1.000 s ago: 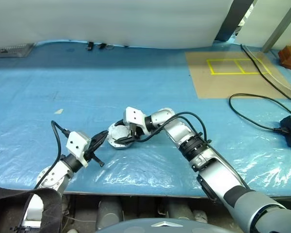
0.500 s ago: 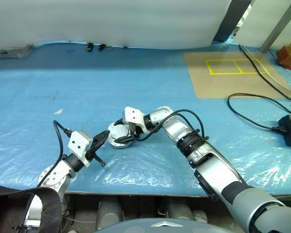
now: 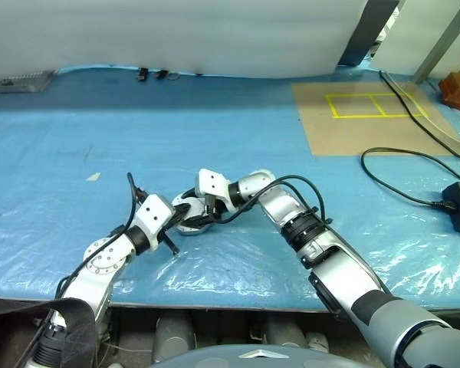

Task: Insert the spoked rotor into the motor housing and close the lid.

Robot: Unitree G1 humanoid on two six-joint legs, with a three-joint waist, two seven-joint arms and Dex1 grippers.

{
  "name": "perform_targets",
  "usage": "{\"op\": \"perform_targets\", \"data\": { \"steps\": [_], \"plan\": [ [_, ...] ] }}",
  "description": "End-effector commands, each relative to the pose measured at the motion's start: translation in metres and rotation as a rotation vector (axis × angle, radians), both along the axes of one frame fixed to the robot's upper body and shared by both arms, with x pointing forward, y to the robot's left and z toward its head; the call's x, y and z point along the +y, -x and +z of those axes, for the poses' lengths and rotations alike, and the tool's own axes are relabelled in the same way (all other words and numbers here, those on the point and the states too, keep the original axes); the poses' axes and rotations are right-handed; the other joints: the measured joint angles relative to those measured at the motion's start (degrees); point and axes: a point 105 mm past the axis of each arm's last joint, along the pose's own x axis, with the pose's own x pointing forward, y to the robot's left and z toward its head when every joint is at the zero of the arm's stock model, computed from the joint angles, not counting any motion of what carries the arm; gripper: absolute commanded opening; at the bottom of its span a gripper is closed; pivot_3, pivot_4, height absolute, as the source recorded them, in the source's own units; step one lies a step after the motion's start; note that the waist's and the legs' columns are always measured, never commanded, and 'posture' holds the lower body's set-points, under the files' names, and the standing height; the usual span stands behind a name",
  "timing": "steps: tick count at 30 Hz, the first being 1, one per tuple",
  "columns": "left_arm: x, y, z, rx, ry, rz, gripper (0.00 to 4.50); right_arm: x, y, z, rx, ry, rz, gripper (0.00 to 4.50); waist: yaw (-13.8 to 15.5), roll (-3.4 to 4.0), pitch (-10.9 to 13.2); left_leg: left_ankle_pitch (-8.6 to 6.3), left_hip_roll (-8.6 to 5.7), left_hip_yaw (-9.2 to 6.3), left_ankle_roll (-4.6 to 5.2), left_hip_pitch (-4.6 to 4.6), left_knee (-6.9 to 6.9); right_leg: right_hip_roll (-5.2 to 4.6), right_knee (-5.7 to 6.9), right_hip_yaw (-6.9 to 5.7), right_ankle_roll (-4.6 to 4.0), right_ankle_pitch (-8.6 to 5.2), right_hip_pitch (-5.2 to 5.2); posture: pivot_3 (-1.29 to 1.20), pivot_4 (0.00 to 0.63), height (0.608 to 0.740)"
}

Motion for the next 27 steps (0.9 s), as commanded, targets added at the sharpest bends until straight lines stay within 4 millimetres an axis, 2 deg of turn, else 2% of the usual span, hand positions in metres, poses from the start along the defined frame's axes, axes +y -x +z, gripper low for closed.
{"op": "perform_targets", "data": {
  "steps": [1,2,7,13,17,27],
  "plan": [
    [0.003,0.008,-0.024,0.125,-0.055,-0.006,0.0,-0.001,0.006,-0.009,0.05,0.017,0.001,4.31,0.0,0.0,0.0,0.0,0.0,0.0,0.0,0.0,-0.01,0.0,0.0,0.0,0.0,0.0,0.0,0.0,0.15,0.74],
    [0.004,0.008,-0.024,0.129,-0.052,-0.006,0.0,-0.001,0.005,-0.007,0.044,0.009,-0.005,4.46,0.0,0.01,0.0,0.0,0.0,0.0,0.0,0.0,-0.01,0.0,0.0,0.0,0.0,-0.01,0.0,0.0,0.15,0.74],
    [0.007,0.011,-0.023,0.157,-0.032,-0.01,0.0,0.002,0.002,0.006,0.011,-0.069,0.001,4.46,0.0,0.01,0.0,0.0,0.01,0.0,0.0,0.02,-0.01,0.0,0.02,0.0,0.02,-0.02,0.01,0.0,0.15,0.74],
    [0.006,0.014,-0.023,0.176,-0.011,-0.023,0.0,-0.004,-0.008,0.021,-0.06,-0.152,-0.025,4.46,0.0,0.01,0.0,0.0,0.0,0.01,0.0,-0.05,0.0,0.0,-0.02,-0.01,-0.01,0.0,-0.13,0.0,0.15,0.74],
    [0.008,0.013,-0.022,0.176,-0.004,-0.017,0.0,-0.014,-0.02,0.02,-0.097,-0.15,-0.088,4.46,-0.1,0.01,0.0,0.0,0.0,0.02,0.0,-0.18,-0.01,0.01,-0.01,-0.02,-0.01,0.0,-0.15,0.0,0.15,0.74],
    [0.01,0.011,-0.022,0.17,-0.005,-0.011,0.0,-0.045,-0.021,0.016,0.044,-0.16,-0.165,4.46,0.1,0.02,0.0,0.0,0.0,0.02,0.01,-0.2,0.05,0.01,-0.02,-0.03,0.0,0.0,-0.11,0.0,0.15,0.74]
  ]
}}
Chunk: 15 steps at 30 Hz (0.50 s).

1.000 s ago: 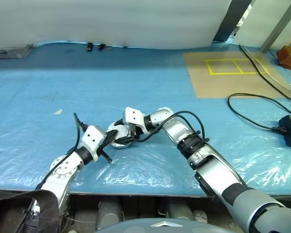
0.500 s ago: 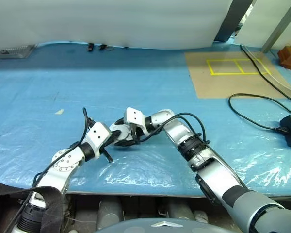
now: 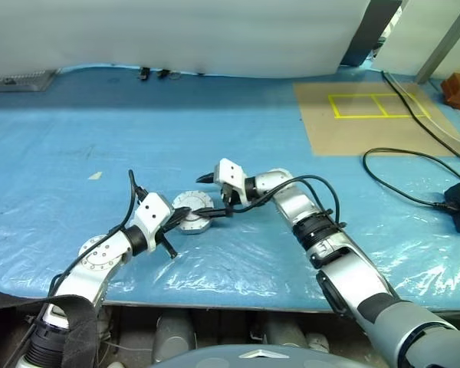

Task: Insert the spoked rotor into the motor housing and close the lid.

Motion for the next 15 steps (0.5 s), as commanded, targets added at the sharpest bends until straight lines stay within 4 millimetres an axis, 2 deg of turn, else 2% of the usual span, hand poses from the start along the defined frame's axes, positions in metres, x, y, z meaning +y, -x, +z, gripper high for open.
{"op": "perform_targets", "data": {
  "steps": [1,9,12,15],
  "plan": [
    [0.006,0.005,-0.022,0.091,-0.033,0.019,0.0,-0.006,0.003,0.006,0.054,-0.04,-0.015,4.46,0.0,0.0,0.0,0.0,0.0,0.0,0.0,0.0,-0.01,0.0,-0.01,0.0,0.0,0.0,-0.01,0.0,0.15,0.74],
    [0.003,0.005,-0.024,0.081,-0.026,0.029,0.0,-0.009,0.018,0.013,0.39,-0.167,-0.077,4.46,0.1,0.0,0.0,0.0,0.0,-0.02,0.0,0.01,-0.02,0.0,0.0,0.0,0.21,-0.12,0.02,0.0,0.15,0.74],
    [0.003,0.005,-0.023,0.078,-0.023,0.031,0.0,-0.009,0.022,0.007,0.485,-0.159,-0.13,4.46,0.2,0.0,0.0,0.0,-0.01,-0.03,0.0,0.01,-0.03,0.0,-0.01,0.0,0.22,-0.13,0.01,0.0,0.15,0.74],
    [0.004,0.006,-0.022,0.072,-0.019,0.038,0.0,-0.014,0.022,-0.01,0.554,-0.085,-0.215,4.46,0.2,0.0,0.0,0.0,-0.01,-0.04,0.0,0.02,-0.03,0.0,-0.03,0.0,0.32,-0.19,0.01,0.0,0.15,0.74]
  ]
}}
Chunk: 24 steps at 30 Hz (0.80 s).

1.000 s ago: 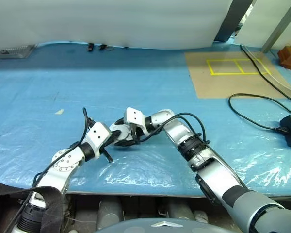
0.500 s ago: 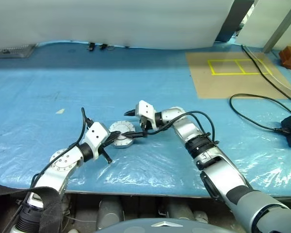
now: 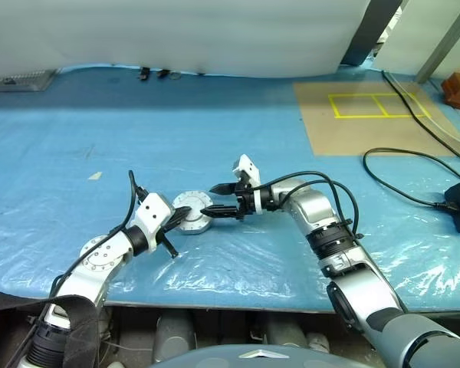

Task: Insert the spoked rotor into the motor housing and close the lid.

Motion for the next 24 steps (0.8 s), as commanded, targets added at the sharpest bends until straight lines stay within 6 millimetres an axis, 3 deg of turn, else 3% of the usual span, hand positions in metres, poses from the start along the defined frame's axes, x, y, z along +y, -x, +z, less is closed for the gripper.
{"op": "perform_targets", "data": {
  "steps": [1,8,11,21,24],
  "plan": [
    [0.005,0.006,-0.021,0.079,-0.028,0.026,0.0,-0.003,0.0,-0.008,0.065,0.054,-0.067,4.46,0.0,0.0,0.0,0.0,0.0,0.0,0.0,0.0,0.0,0.0,0.0,0.0,0.02,-0.01,0.0,0.0,0.15,0.74],
    [0.003,0.007,-0.018,0.065,-0.016,0.017,0.0,-0.014,0.001,-0.027,0.088,0.185,-0.101,4.46,0.0,0.0,0.0,0.0,-0.01,0.0,-0.01,0.02,-0.05,0.0,-0.02,0.0,0.11,-0.06,0.03,0.0,0.15,0.74],
    [0.003,0.007,-0.018,0.062,-0.017,0.014,0.0,-0.008,0.006,-0.019,0.24,0.123,-0.111,4.46,0.0,0.01,0.0,0.0,-0.03,0.0,-0.01,0.06,-0.05,-0.01,-0.03,0.0,0.11,-0.06,0.04,0.0,0.15,0.74],
    [0.004,0.008,-0.017,0.051,-0.019,0.023,0.0,0.011,0.023,-0.005,0.484,0.04,-0.125,4.46,0.0,0.01,0.0,0.01,-0.03,-0.02,-0.03,0.11,-0.16,0.0,-0.06,0.0,0.12,-0.07,0.05,0.0,0.15,0.74],
    [0.003,0.009,-0.017,0.053,-0.021,0.02,0.0,0.022,0.014,0.003,0.565,-0.051,-0.192,4.46,-0.2,0.02,0.0,0.09,-0.02,-0.02,-0.18,0.16,-0.18,0.0,-0.06,0.01,0.12,-0.07,0.02,0.0,0.15,0.74]
  ]
}}
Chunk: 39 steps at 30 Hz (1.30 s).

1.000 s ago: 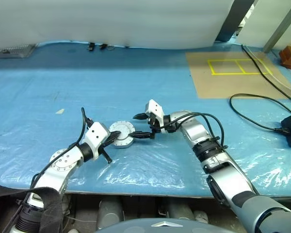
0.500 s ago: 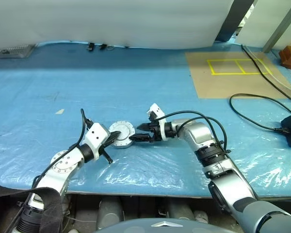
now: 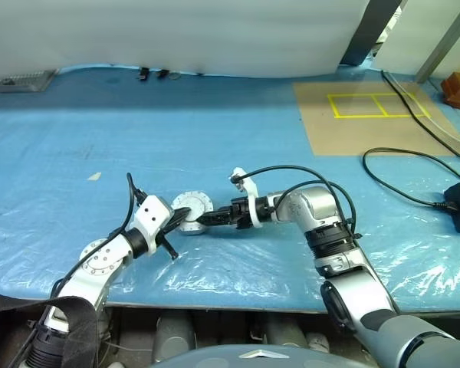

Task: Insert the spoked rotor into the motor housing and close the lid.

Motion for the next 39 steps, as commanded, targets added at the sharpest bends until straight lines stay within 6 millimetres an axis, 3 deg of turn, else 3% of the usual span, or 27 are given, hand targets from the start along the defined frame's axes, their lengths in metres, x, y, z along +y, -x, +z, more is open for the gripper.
{"op": "perform_targets", "data": {
  "steps": [1,2,5,11,14,24,28,32,37,39],
  "plan": [
    [0.002,0.006,-0.018,0.072,-0.028,0.007,0.0,0.013,-0.005,0.013,0.063,-0.079,-0.056,4.46,-0.1,0.02,0.0,0.03,0.0,0.0,-0.05,0.01,-0.01,0.0,0.0,0.0,0.0,0.0,-0.01,0.0,0.15,0.74],
    [0.002,0.005,-0.017,0.07,-0.028,0.007,0.0,0.014,-0.008,0.016,0.071,-0.106,-0.075,4.46,-0.1,0.02,0.0,0.03,0.0,0.0,-0.06,0.03,-0.02,0.0,0.0,0.0,0.0,0.0,-0.01,0.0,0.15,0.74],
    [0.003,0.004,-0.016,0.063,-0.033,0.009,0.0,0.014,-0.013,0.026,0.1,-0.188,-0.112,3.86,0.0,0.04,0.0,0.04,0.0,0.0,-0.08,0.07,-0.03,0.0,0.01,0.0,0.0,0.0,-0.05,0.0,0.15,0.74],
    [0.005,0.005,-0.017,0.064,-0.036,0.014,0.0,0.014,-0.011,0.032,0.105,-0.227,-0.103,1.89,0.1,0.12,0.0,0.05,-0.03,0.01,-0.1,-0.17,-0.11,0.0,-0.01,0.0,-0.33,0.19,-0.28,0.0,0.15,0.74],
    [0.003,0.005,-0.018,0.067,-0.034,0.012,0.0,0.015,-0.01,0.03,0.093,-0.216,-0.102,1.19,0.1,0.12,0.1,0.06,-0.05,0.02,-0.1,-0.18,-0.15,-0.01,-0.02,0.0,-0.32,0.18,-0.28,0.0,0.15,0.74],
    [0.009,-0.001,-0.008,0.038,0.062,0.086,0.0,0.013,-0.011,0.018,0.082,-0.163,-0.123,1.15,0.1,0.17,0.1,0.05,-0.06,0.02,-0.1,0.07,-0.15,-0.02,0.0,0.01,0.06,-0.04,-0.05,0.0,0.15,0.74],
    [0.014,-0.009,0.014,0.014,0.317,0.188,0.0,0.013,-0.013,0.022,0.079,-0.195,-0.136,1.15,0.0,0.16,0.1,0.06,-0.05,0.05,-0.1,0.01,-0.15,-0.01,-0.01,0.02,-0.02,0.01,-0.1,0.0,0.15,0.74],
    [0.032,-0.013,0.038,-0.014,0.607,0.312,0.0,0.017,-0.023,0.035,0.117,-0.29,-0.193,1.15,-0.1,0.1,0.1,0.06,-0.02,0.06,-0.11,-0.24,-0.14,0.02,0.0,0.01,-0.3,0.17,-0.37,0.0,0.15,0.74],
    [0.048,-0.003,0.037,0.032,0.785,0.394,0.0,0.027,-0.032,0.057,0.099,-0.402,-0.21,1.15,0.0,0.07,0.2,0.08,-0.05,0.08,-0.13,-0.96,-0.11,0.03,0.0,-0.01,-0.37,0.22,-0.96,0.0,0.15,0.74],
    [0.054,0.0,0.043,0.024,0.926,0.426,0.37,0.031,-0.037,0.065,0.097,-0.45,-0.227,1.15,0.1,0.06,0.2,0.08,-0.04,0.11,-0.13,-1.05,-0.11,0.07,-0.01,-0.02,-0.36,0.22,-1.0,0.0,0.15,0.74]
  ]
}}
